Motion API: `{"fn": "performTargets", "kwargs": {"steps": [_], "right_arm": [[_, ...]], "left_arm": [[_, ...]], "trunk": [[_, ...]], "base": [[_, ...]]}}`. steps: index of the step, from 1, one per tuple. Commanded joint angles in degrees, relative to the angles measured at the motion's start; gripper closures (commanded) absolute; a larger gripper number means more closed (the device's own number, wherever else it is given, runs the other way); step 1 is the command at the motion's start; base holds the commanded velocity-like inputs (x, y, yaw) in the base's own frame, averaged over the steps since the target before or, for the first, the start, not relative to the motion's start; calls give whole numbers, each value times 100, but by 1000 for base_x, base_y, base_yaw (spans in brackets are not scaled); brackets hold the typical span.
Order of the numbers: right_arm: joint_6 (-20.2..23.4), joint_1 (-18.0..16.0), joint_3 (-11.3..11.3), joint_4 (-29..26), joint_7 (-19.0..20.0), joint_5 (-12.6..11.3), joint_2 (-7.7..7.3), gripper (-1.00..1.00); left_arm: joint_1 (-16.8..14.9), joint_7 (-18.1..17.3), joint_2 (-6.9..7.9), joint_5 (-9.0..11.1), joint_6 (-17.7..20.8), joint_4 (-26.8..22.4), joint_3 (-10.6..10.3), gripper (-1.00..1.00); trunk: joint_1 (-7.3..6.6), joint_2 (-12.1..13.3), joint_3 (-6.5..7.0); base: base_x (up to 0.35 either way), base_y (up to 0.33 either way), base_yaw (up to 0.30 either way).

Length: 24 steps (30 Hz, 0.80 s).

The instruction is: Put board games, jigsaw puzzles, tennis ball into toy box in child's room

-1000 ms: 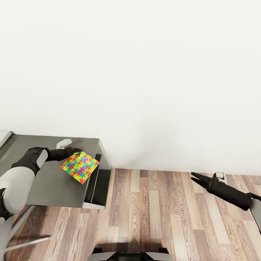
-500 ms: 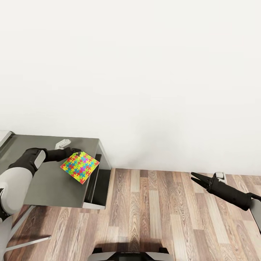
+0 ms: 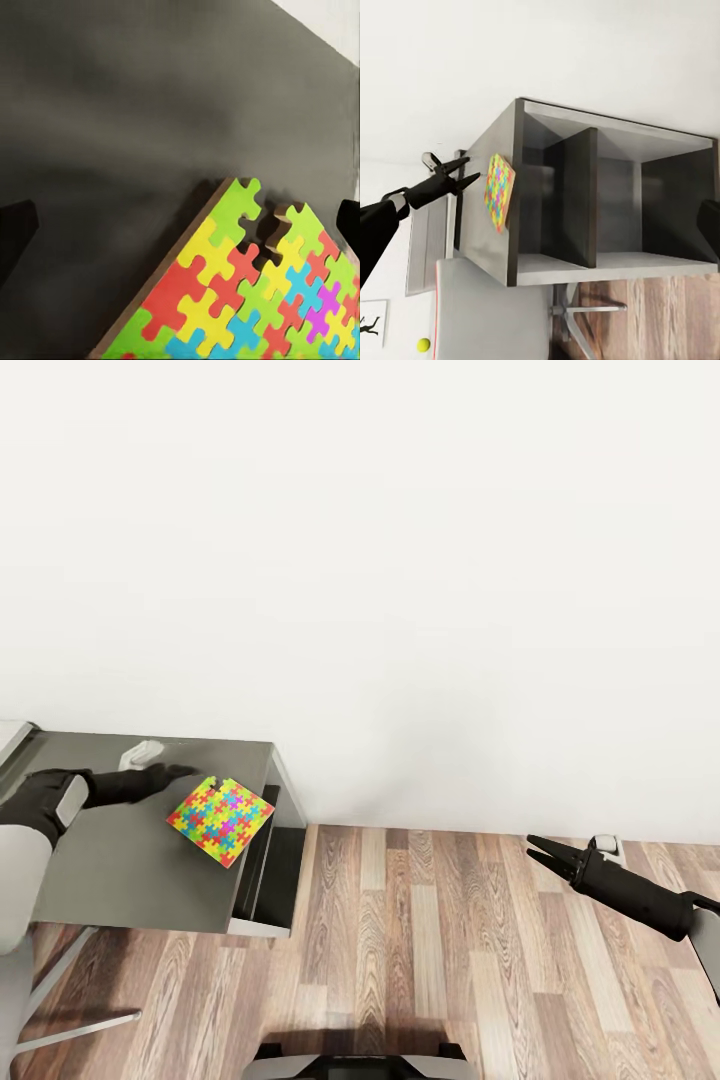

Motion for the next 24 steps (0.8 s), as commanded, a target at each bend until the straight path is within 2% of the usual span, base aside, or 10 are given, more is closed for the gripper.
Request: {"fn": "performTargets", "kwargs": {"steps": [1,2,3,8,12,14,17,21,24], "right_arm": [[23,-4,-4,0,18,4,0,-100],[23,-4,-4,-1,18,4,1,-100],[23,-4,-4,-1,16,4,1,-100],[-40,-4,3,4,3,7,6,-100],[-354,-4,14,6,10,4,15,-100],[-446,1,20,24,2,0,23,-100],[-581,1,53,154,-11,8,61,-100],[-911,0,257,496,-34,12,95,-100],[-1041,0,474,702,-48,13,107,-100]], "left_arm": [[-4,-115,40,-27,42,-10,42,-100],[-4,-410,158,-25,51,-53,45,-100],[-4,-514,196,-24,56,-74,46,-100],[-6,-1482,542,-29,184,-264,46,-100],[-7,-1937,777,-22,279,-317,51,-100],[-7,-2091,825,-18,310,-347,81,-100],[-1,-2505,859,-18,434,-386,159,-100],[5,-3485,841,-44,618,-415,172,-100],[12,-3974,812,-66,657,-426,133,-100]], "trunk": [[3,-9,-8],[3,-9,-8],[3,-9,-8],[3,-9,-8],[3,-9,-8],[3,-9,-8],[3,-9,-8],[3,-9,-8],[3,-9,-8]], "base": [[0,0,0],[0,0,0],[0,0,0],[0,0,0],[0,0,0],[0,0,0],[0,0,0],[0,0,0],[0,0,0]]}}
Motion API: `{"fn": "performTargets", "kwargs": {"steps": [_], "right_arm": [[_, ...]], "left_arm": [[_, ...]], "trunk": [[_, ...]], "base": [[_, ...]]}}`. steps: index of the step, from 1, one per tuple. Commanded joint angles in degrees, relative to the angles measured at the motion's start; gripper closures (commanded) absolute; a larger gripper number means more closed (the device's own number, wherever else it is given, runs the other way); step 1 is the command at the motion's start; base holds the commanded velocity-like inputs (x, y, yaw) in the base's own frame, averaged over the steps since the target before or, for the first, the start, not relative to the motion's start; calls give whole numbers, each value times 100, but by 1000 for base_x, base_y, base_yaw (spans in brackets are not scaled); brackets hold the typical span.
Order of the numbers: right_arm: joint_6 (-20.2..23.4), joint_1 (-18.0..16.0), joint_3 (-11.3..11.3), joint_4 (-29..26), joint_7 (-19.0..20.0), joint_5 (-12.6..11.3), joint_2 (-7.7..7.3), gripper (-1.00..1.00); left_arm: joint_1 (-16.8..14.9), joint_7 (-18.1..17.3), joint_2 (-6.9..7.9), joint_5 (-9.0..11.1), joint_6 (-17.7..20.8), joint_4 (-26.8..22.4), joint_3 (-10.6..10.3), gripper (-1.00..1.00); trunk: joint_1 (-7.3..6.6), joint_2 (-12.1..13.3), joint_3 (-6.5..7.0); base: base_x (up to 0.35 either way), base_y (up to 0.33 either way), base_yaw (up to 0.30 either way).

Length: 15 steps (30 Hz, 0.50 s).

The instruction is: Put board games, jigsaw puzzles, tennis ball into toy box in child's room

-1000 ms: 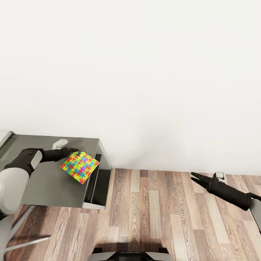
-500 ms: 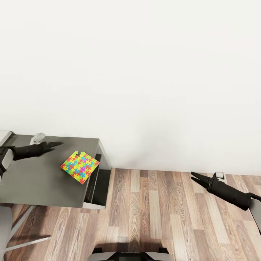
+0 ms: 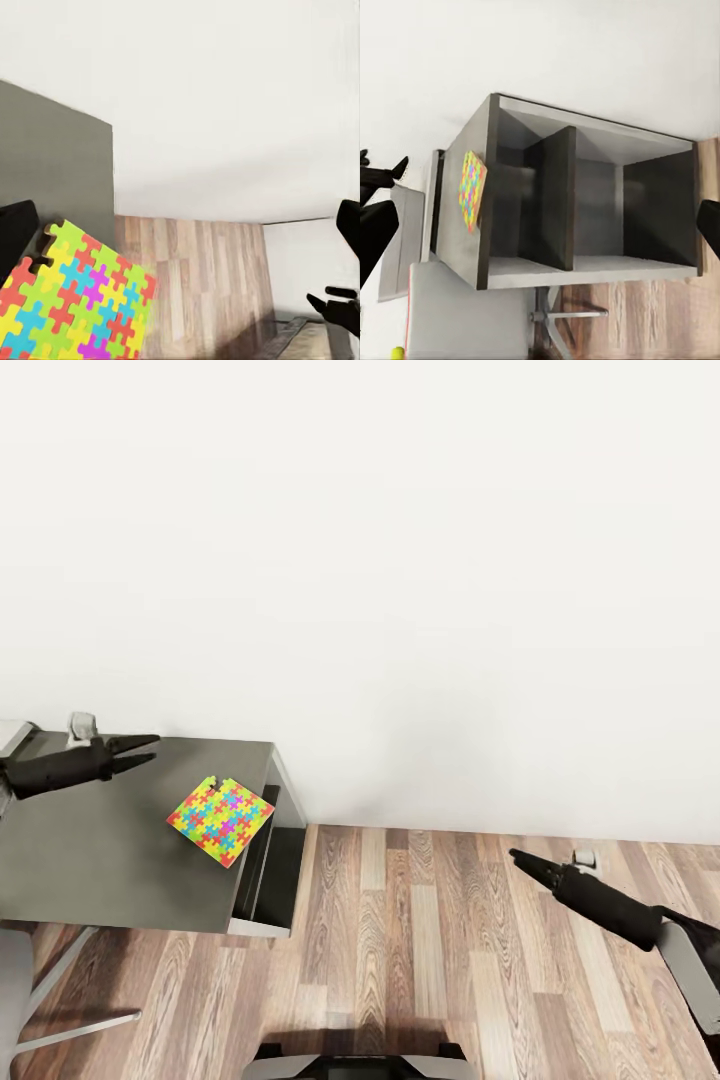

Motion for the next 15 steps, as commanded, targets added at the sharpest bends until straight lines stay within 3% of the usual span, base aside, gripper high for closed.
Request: {"fn": "performTargets", "kwargs": {"steps": [1,4,5,8,9,11,14,15], "right_arm": [[7,-2,60,56,1,-20,1,-100],[-139,-4,373,270,-153,-20,66,-100],[-161,-10,421,288,-213,-20,96,-100],[-233,-92,722,375,-771,-26,398,-100],[-238,-119,770,391,-877,-25,457,-100],[-251,-263,969,469,-1258,-23,713,-100],[-294,-501,1239,752,-1542,-22,1002,-100],[-318,-557,1282,830,-1571,-21,1048,-100]], "left_arm": [[4,-176,-7,-37,71,-17,-13,-100],[157,-1032,-76,-35,163,-374,-469,-100],[207,-1106,-99,-29,188,-491,-552,-100],[692,-1106,-332,-3,642,-1608,-842,-100],[791,-1106,-391,1,772,-1868,-863,-100],[1187,-1106,-615,33,1265,-3045,-918,-100],[1577,-1106,-776,130,1564,-4310,-949,-100],[1630,-1106,-790,155,1594,-4463,-951,-100]], "trunk": [[3,-9,-8],[3,-9,-8],[3,-9,-8],[3,-9,-8],[3,-9,-8],[3,-9,-8],[3,-9,-8],[3,-9,-8]], "base": [[0,0,0],[0,0,0],[0,0,0],[0,0,0],[0,0,0],[0,0,0],[0,0,0],[0,0,0]]}}
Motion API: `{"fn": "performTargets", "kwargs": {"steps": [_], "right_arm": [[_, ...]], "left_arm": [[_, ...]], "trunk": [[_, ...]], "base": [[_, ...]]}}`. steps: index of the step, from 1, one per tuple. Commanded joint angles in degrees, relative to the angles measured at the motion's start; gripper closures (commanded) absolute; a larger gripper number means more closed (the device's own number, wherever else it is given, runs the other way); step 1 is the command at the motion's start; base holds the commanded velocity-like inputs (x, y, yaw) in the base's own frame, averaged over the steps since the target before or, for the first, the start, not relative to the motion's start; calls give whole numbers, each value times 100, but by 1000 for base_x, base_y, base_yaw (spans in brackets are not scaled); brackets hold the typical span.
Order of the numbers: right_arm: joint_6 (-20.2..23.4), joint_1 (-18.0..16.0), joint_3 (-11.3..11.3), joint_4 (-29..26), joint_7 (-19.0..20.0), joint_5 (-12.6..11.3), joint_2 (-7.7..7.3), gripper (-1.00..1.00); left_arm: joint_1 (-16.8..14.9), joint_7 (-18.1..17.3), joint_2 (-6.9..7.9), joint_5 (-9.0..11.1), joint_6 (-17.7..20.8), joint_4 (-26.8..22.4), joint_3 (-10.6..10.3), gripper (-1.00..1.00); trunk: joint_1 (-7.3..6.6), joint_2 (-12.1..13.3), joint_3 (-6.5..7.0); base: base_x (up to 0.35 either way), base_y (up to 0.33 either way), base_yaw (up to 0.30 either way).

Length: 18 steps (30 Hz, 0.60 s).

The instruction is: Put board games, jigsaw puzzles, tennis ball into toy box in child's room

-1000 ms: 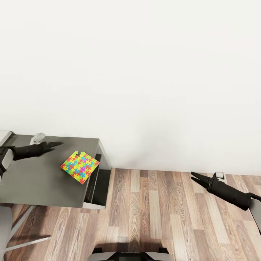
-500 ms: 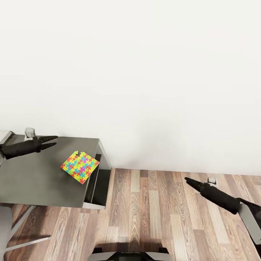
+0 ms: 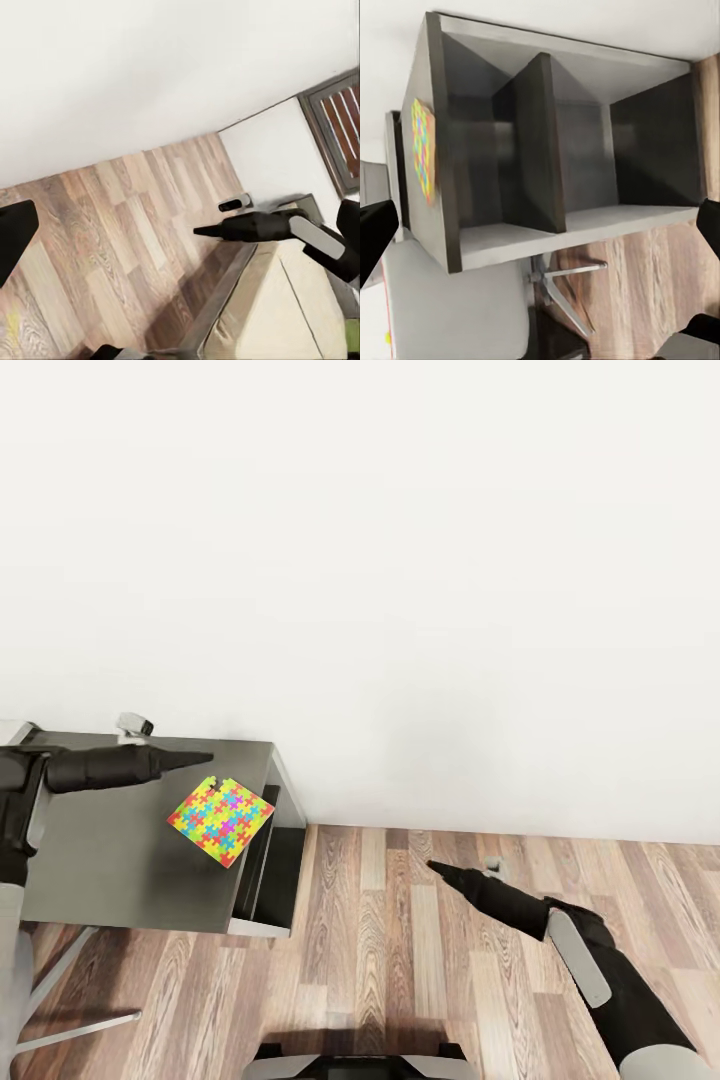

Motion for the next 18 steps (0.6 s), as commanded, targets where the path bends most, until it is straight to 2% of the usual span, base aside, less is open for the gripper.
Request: {"fn": "performTargets", "kwargs": {"steps": [1,5,8,12,18], "right_arm": [[-31,-116,74,153,-35,-18,72,-100],[-228,-422,293,552,-65,-36,200,-100],[-243,-564,383,646,-38,-61,277,-100],[-200,-696,430,671,73,-72,441,-100],[-189,-730,441,661,329,-66,434,-100]], "left_arm": [[75,-26,-18,38,105,-227,-7,-100],[219,-26,-58,175,162,-536,-26,-100],[299,-26,-66,248,170,-635,-30,-100],[349,-26,-70,543,172,-694,-31,-100],[383,-26,-70,644,172,-705,-49,-100]], "trunk": [[3,-9,-8],[3,-9,-8],[3,-9,-8],[3,-9,-8],[3,-9,-8]], "base": [[0,0,0],[0,0,0],[0,0,0],[0,0,0],[0,122,0]]}}
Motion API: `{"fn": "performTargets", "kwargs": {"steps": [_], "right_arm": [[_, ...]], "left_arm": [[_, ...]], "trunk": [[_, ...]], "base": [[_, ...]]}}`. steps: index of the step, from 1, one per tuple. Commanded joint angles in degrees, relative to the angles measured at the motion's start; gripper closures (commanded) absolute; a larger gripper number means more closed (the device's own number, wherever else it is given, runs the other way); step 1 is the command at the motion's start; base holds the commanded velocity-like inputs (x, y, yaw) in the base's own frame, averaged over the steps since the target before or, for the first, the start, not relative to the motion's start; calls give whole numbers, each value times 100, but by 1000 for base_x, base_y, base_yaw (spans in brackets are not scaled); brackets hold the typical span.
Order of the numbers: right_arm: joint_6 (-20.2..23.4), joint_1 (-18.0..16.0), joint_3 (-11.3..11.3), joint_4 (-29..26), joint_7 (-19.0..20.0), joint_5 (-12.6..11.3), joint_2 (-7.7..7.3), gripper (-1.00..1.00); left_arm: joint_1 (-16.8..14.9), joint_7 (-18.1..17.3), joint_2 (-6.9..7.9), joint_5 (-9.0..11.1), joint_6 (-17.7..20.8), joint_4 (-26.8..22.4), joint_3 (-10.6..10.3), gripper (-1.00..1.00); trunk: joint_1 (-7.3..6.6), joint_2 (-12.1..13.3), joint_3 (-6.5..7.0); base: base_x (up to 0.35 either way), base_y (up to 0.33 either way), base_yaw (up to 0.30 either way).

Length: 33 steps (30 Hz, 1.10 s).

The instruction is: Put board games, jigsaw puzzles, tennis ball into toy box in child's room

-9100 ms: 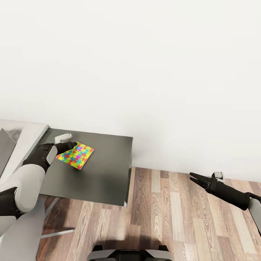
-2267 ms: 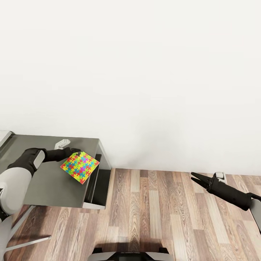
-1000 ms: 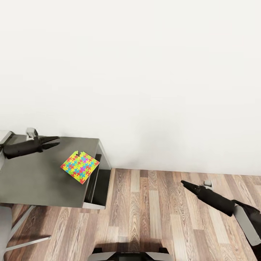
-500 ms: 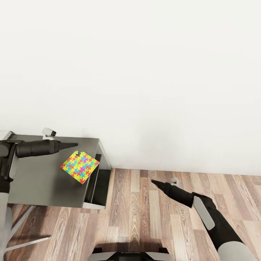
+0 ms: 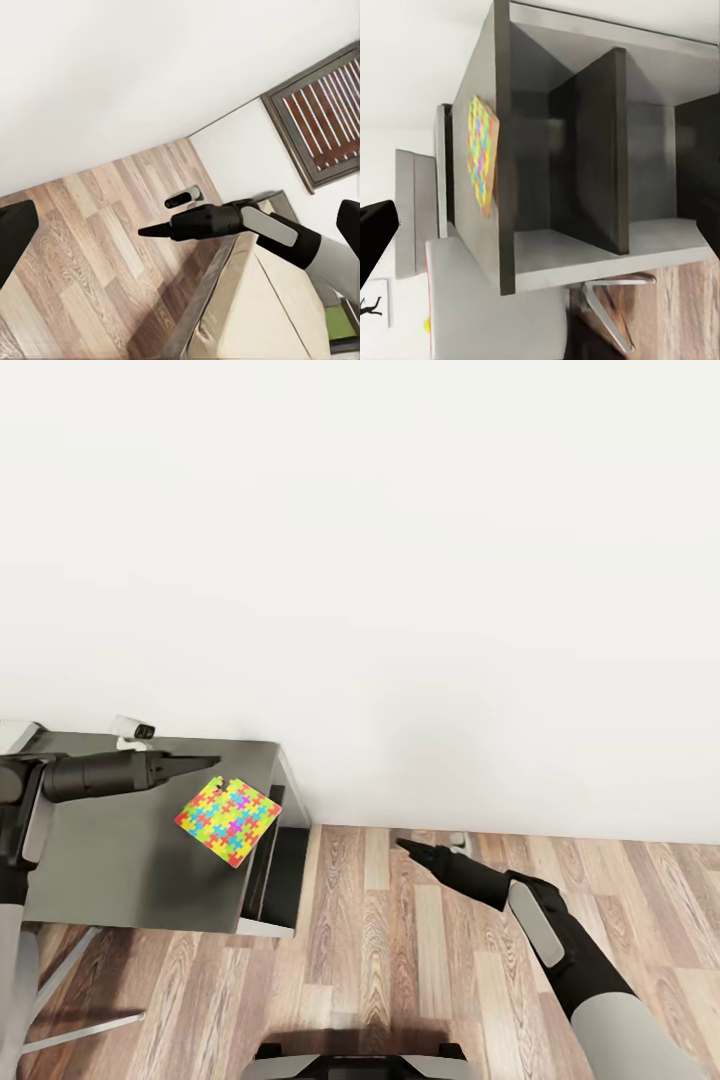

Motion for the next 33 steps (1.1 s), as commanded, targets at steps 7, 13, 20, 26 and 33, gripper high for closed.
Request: {"fn": "performTargets", "kwargs": {"steps": [7,13,20,26,33], "right_arm": [[33,-6,0,9,196,-26,-33,-100],[28,-4,-19,20,226,-23,-37,-100],[24,-5,-41,28,235,-34,-44,-100],[30,-5,-43,28,235,-30,-37,-100],[46,-19,-40,56,191,-35,6,-100]], "left_arm": [[5,-24,2,8,61,0,-5,-100],[6,-24,4,9,61,0,-3,-100],[10,-24,7,9,61,0,-4,-100],[10,-24,3,9,61,0,-10,-100],[10,-24,2,4,61,0,-10,-100]], "trunk": [[3,-9,-8],[3,-9,-8],[3,-9,-8],[3,-9,-8],[3,-9,-8]], "base": [[27,135,0],[123,120,0],[147,157,0],[45,66,0],[4,85,0]]}}
